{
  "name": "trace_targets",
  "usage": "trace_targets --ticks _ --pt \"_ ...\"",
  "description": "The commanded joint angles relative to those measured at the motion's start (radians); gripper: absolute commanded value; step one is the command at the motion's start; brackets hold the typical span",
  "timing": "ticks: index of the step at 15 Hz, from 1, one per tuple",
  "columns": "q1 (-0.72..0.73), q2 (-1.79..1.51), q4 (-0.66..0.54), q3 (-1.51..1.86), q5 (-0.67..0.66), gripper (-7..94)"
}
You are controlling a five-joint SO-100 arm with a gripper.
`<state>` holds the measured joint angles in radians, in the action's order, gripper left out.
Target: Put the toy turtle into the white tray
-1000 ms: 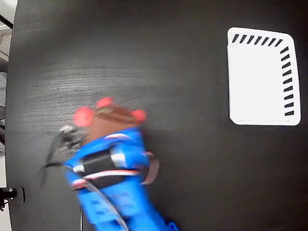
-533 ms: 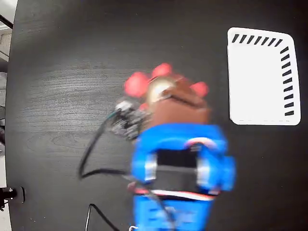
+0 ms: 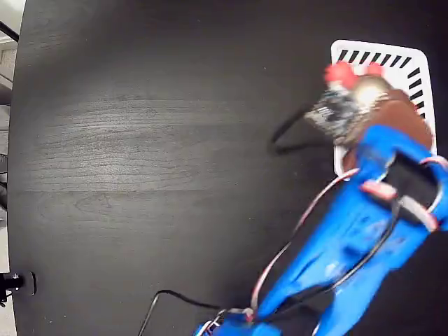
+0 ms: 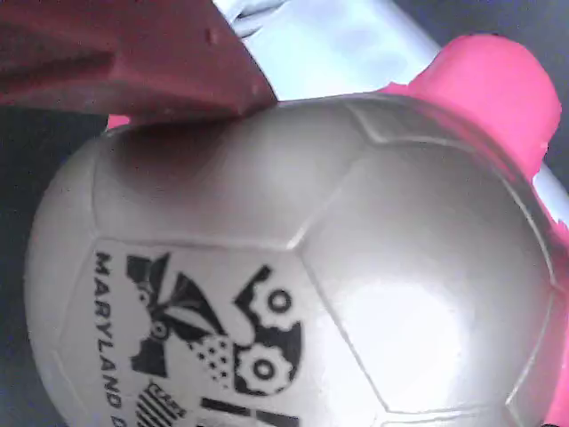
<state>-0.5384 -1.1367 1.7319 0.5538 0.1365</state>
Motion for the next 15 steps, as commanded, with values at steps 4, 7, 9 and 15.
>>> trace_targets --ticks 4,7,9,15 --pt "-0.103 0.279 0.008 -0.359 -0.038 -1" --pt "-0.129 0.433 -0.003 -0.492 -0.078 -1" --pt "-0.13 0.499 -0.005 -0.538 -0.098 -1" --pt "-0.132 0.561 -0.015 -0.588 -0.115 -1"
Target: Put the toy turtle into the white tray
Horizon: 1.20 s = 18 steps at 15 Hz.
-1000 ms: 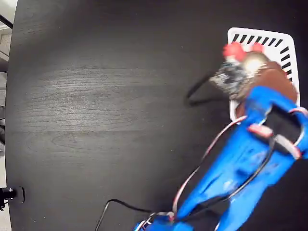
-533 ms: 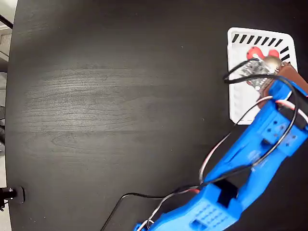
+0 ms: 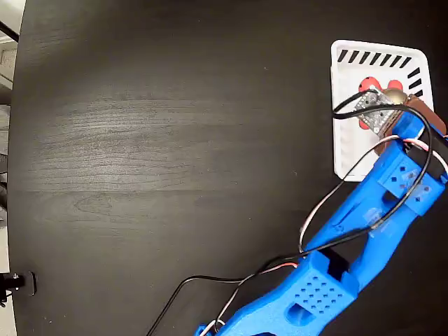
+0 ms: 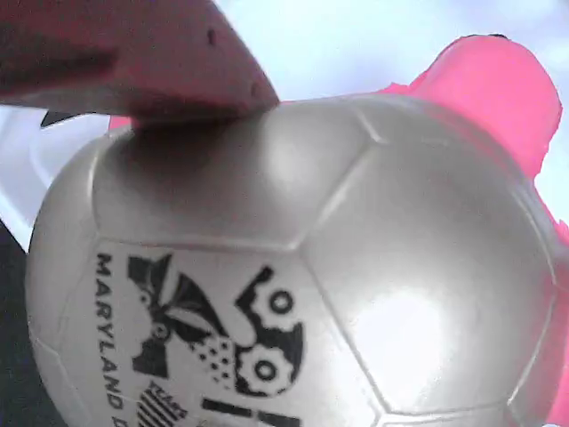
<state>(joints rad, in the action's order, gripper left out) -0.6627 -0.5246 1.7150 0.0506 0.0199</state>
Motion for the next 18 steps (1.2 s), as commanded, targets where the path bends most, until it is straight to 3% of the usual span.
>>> trace_targets --ticks 1,4,7,12,14,18 --pt "-0.011 -0.048 -0.003 -0.084 0.0 0" --pt "-0.015 -0.041 -0.005 -0.083 -0.009 38" --pt "-0.015 -0.041 -0.006 -0.072 -0.015 61" --pt "-0.017 -0.044 0.0 -0.06 -0.015 61" --pt "-0.017 -0.066 0.0 -0.055 -0.005 55" --pt "-0.002 -0.235 -0.049 0.107 0.035 13"
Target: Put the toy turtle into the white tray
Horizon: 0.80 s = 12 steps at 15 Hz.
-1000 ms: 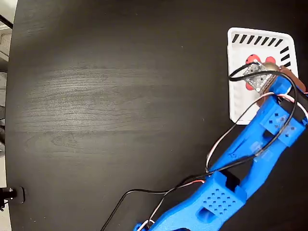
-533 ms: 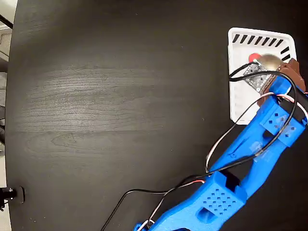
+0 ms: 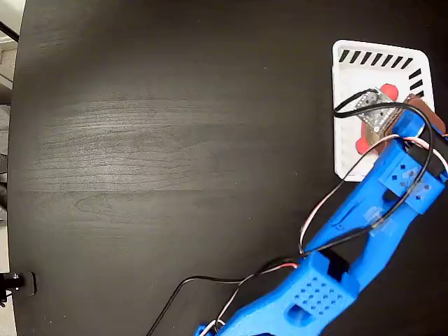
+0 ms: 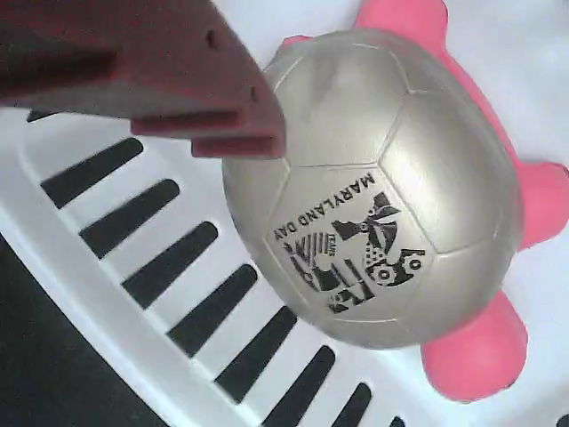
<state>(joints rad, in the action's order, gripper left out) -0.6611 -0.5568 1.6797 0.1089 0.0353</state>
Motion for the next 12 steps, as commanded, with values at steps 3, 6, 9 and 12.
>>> trace_targets --ticks 3,6,9,12 --pt "0.034 -0.373 -0.063 0.232 0.052 -1" --pt "0.13 -0.558 -0.061 0.379 0.114 -1" --pt "0.267 -0.719 -0.071 0.529 0.166 -1" --pt "0.408 -0.9 -0.135 0.761 0.212 -1"
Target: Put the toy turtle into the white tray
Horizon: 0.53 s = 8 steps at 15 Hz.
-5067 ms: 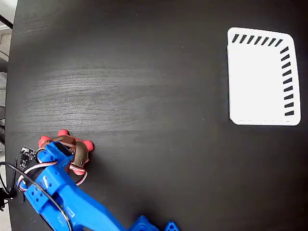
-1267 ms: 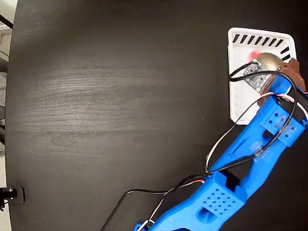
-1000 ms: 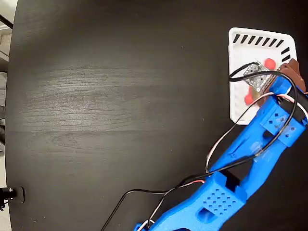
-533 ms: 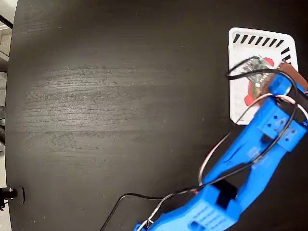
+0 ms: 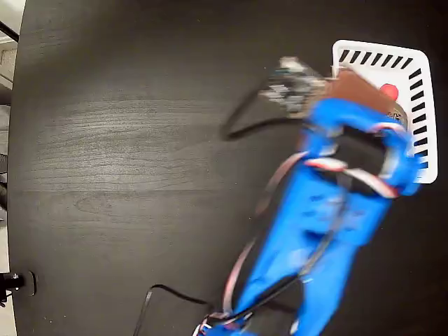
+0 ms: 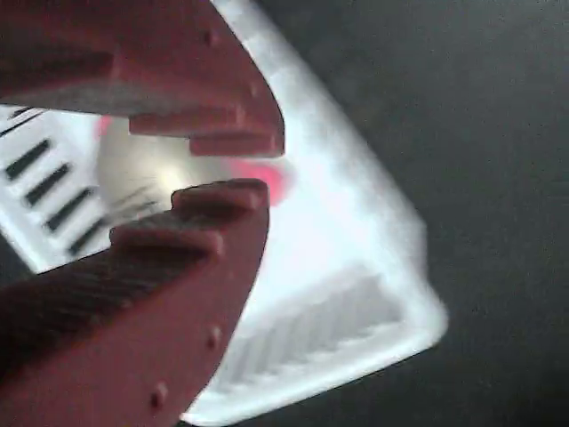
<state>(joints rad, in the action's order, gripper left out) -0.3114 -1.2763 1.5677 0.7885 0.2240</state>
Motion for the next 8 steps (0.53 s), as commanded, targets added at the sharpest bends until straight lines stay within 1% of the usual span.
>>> trace_targets --ticks 1,4,8 --pt "0.101 -0.235 -0.034 0.144 0.032 -1" --pt "0.213 -0.407 -0.075 0.364 0.054 -1" --pt "0.322 -0.696 -0.207 0.811 0.044 -1"
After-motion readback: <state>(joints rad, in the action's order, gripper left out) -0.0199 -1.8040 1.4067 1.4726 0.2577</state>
